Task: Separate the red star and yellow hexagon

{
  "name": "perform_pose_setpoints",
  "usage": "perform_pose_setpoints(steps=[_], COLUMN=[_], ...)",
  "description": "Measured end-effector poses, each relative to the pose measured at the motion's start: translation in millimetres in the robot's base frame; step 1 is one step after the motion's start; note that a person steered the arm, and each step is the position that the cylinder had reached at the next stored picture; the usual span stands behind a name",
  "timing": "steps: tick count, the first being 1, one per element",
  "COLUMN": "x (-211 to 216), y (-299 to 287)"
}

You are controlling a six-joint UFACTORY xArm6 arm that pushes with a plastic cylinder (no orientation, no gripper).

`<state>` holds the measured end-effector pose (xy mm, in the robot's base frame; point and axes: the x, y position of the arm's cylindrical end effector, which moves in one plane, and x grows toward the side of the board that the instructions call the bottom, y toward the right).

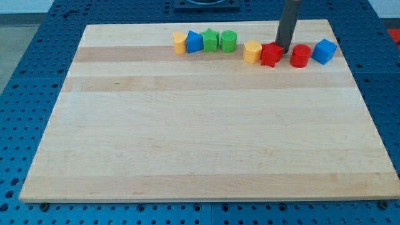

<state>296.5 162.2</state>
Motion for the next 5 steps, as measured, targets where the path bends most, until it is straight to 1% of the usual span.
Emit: perform_pose_setpoints(steps=[1,2,3,4,5], x=[-7.4,-43.3,-37.5,-13.7,1.9], y=[0.6,0.8,-19.8,-34.3,-34.9])
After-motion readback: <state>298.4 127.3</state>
